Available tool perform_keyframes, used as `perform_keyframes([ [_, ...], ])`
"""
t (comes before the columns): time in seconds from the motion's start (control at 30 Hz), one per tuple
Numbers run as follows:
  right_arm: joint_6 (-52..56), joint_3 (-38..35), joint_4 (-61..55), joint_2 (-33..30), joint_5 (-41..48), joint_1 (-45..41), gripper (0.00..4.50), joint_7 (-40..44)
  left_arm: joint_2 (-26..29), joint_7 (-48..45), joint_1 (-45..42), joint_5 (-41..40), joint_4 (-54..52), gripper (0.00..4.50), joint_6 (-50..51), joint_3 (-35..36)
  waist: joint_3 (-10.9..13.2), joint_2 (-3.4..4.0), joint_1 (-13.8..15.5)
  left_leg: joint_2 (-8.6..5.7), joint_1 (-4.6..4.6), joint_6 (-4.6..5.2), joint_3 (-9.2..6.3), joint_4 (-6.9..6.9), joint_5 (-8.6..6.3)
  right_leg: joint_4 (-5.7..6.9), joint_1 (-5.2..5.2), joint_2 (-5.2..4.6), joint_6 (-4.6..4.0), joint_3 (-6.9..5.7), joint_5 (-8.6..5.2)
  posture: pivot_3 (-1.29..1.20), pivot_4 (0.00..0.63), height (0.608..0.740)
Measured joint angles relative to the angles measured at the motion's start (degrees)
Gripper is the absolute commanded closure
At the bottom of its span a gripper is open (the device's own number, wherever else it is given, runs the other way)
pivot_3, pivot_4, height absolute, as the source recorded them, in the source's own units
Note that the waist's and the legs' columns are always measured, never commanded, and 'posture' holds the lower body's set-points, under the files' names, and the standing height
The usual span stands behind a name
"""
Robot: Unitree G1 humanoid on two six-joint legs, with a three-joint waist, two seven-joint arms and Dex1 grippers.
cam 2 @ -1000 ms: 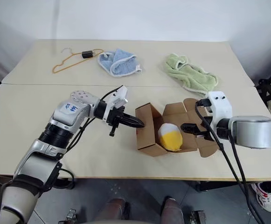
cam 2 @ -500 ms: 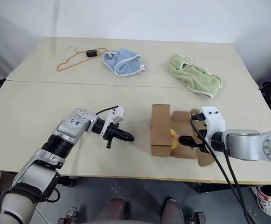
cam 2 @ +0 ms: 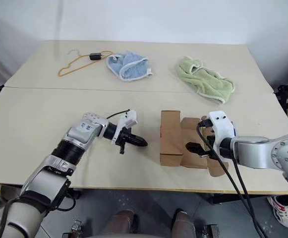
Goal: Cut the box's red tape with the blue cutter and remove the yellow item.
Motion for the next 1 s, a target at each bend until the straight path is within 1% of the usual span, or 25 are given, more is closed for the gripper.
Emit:
perform_keyframes([
  [0.03,-0.08,-1.49,-0.75,-0.11,-2.36,1.16,0.02,1.72,0.05,-0.01,-2.67,-1.3,-0.07,4.5,0.65,2.19,0.0,0.0,-0.07,0.0,-0.22,-0.02,0.0,0.03,0.01,0.0,-0.21,0.0,0.03,-0.02,0.01,0.0,0.15,0.74],
  [0.17,-0.44,-6.81,-2.9,-1.67,-8.89,6.15,0.02,8.48,-1.2,-0.13,-9.94,-4.06,-0.02,4.5,1.67,6.07,0.0,0.01,-0.69,-0.03,-0.23,0.13,0.17,0.0,-0.07,-0.04,-0.23,-0.07,0.03,-0.36,0.02,0.0,0.15,0.74],
  [0.27,-0.62,-11.02,-3.19,-2.57,-13.89,9.41,0.02,13.51,-3.24,-1.18,-12.97,-4.72,0.08,4.5,1.37,5.99,0.0,0.0,-1.01,-0.04,-0.23,0.23,0.35,0.0,-0.13,-0.09,-0.24,-0.12,0.03,-0.4,0.02,0.0,0.15,0.74],
  [0.37,-1.39,-14.56,-3.87,-2.57,-17.45,10.16,0.02,17.52,-4.76,-2.63,-13.87,-5.16,0.3,4.5,0.79,5.46,0.0,0.0,-1.46,0.02,-0.19,0.2,0.35,-0.01,-0.12,-0.09,-0.24,-0.09,0.03,-0.4,0.01,0.0,0.15,0.74],
  [0.47,-2.47,-17.07,-3.17,-2.55,-21.77,12.74,0.02,22.68,-7.94,-4.43,-14.06,-5.04,0.78,4.5,-0.73,3.27,0.0,0.0,-1.53,0.01,-0.18,0.18,0.36,0.02,-0.11,-0.08,-0.21,-0.11,0.08,-0.41,0.04,0.0,0.15,0.74],
  [0.53,-2.78,-17.7,-1.27,-2.11,-24.65,14.37,0.02,26.26,-9.38,-5.63,-13.95,-4.71,1.96,4.5,-1.68,1.15,0.01,-0.01,-1.48,0.01,-0.18,0.17,0.36,0.06,-0.1,-0.08,-0.19,-0.11,0.12,-0.41,0.08,0.0,0.15,0.74],
  [0.67,-2.84,-18.35,3.2,1.09,-28.57,16.41,0.02,32.42,-10.04,-7.18,-12.04,-2.77,2.66,4.5,-3.81,-2.26,0.01,0.01,-1.76,0.02,-0.15,0.13,0.36,0.04,-0.07,-0.06,-0.19,-0.1,0.11,-0.4,0.08,0.0,0.15,0.74],
  [0.77,-4.0,-18.34,6.13,3.63,-31.07,16.38,0.02,37.16,-10.42,-7.68,-11.04,-1.11,3.78,4.5,-5.49,-4.63,0.01,0.01,-2.12,0.02,-0.14,0.13,0.36,0.05,-0.07,-0.06,-0.18,-0.1,0.11,-0.4,0.08,0.0,0.15,0.74],
  [0.9,-4.83,-18.05,9.87,7.42,-33.12,15.31,0.02,43.01,-9.98,-8.28,-10.5,0.08,4.51,4.5,-7.76,-5.49,-0.03,0.07,-2.29,0.02,-0.11,0.11,0.35,0.05,-0.06,-0.05,-0.18,-0.1,0.11,-0.39,0.08,0.0,0.15,0.74],
  [1.0,-4.69,-17.25,11.38,9.07,-34.55,14.14,0.02,45.71,-9.38,-8.56,-10.43,0.55,4.19,4.5,-8.29,-5.76,-0.03,0.08,-2.34,0.03,-0.08,0.08,0.35,0.05,-0.05,-0.03,-0.17,-0.1,0.11,-0.39,0.08,0.0,0.15,0.74],
])
